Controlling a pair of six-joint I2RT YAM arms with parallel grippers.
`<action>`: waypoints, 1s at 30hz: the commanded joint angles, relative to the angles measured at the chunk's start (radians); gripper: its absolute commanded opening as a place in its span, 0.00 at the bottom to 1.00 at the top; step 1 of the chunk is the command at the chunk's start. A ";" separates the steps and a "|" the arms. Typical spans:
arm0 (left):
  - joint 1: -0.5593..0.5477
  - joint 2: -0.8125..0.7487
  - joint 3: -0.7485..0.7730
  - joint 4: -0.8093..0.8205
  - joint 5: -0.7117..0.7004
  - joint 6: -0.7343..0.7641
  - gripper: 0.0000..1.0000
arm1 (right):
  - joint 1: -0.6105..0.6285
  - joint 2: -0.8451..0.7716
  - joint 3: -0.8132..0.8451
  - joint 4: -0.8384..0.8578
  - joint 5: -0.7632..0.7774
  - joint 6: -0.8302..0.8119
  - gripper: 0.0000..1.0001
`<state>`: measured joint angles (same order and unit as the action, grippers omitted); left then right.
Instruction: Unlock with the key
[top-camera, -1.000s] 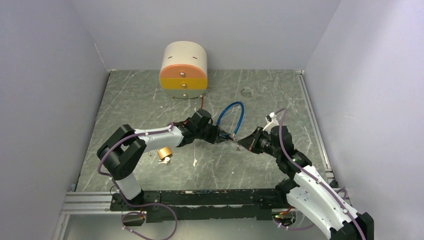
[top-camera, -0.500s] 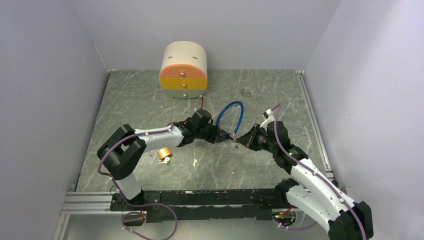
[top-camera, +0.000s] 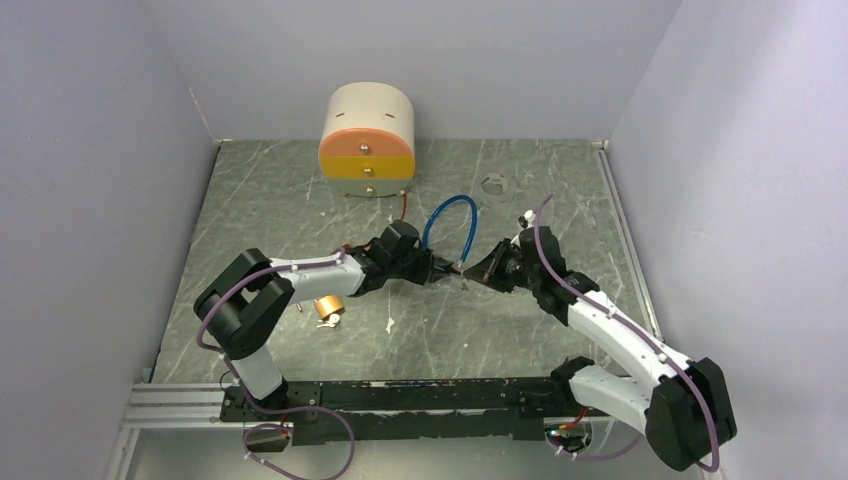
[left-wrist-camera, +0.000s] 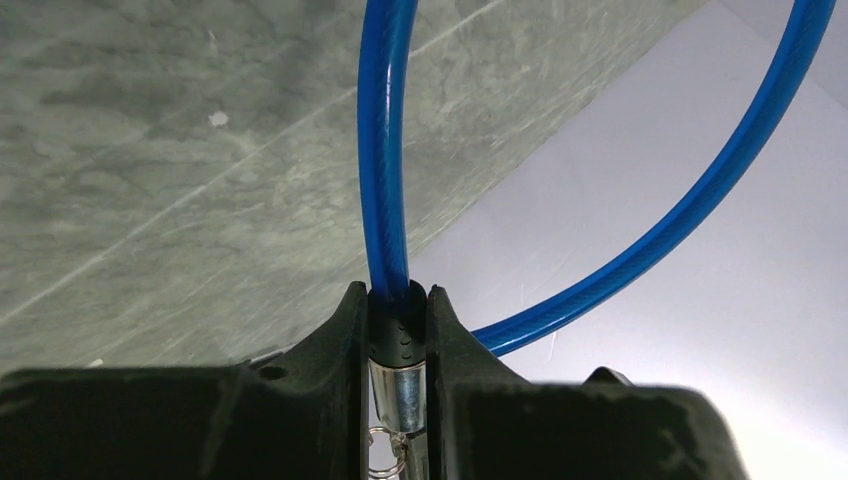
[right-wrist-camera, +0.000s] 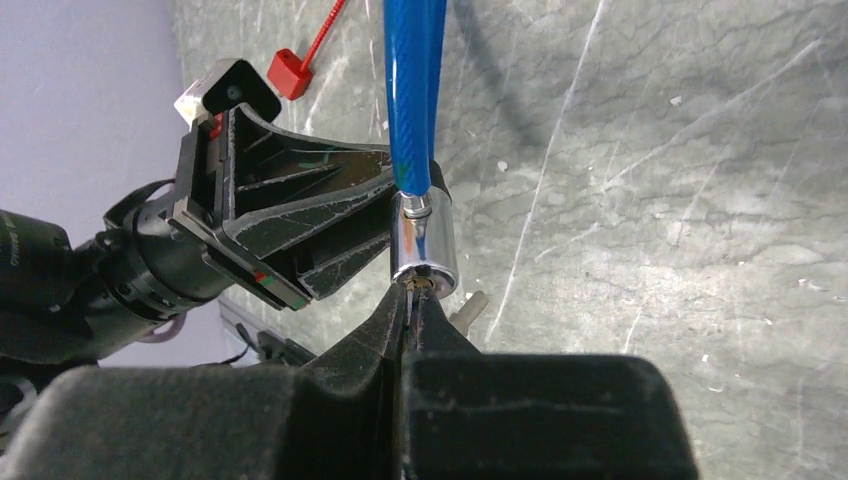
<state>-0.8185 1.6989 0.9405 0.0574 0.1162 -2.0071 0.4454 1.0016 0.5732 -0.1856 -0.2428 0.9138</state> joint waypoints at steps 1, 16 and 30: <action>-0.038 -0.098 -0.014 0.233 0.138 -0.024 0.02 | -0.008 0.067 0.028 0.123 -0.005 0.106 0.00; -0.039 -0.239 -0.138 0.507 0.016 0.133 0.02 | -0.129 -0.098 -0.086 0.314 -0.261 0.494 0.00; -0.043 -0.251 -0.149 0.766 -0.001 0.170 0.03 | -0.148 -0.257 -0.312 0.562 -0.192 1.086 0.00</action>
<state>-0.8200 1.4956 0.7559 0.5625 0.0288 -1.8320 0.2955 0.7708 0.3107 0.3023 -0.4957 1.7802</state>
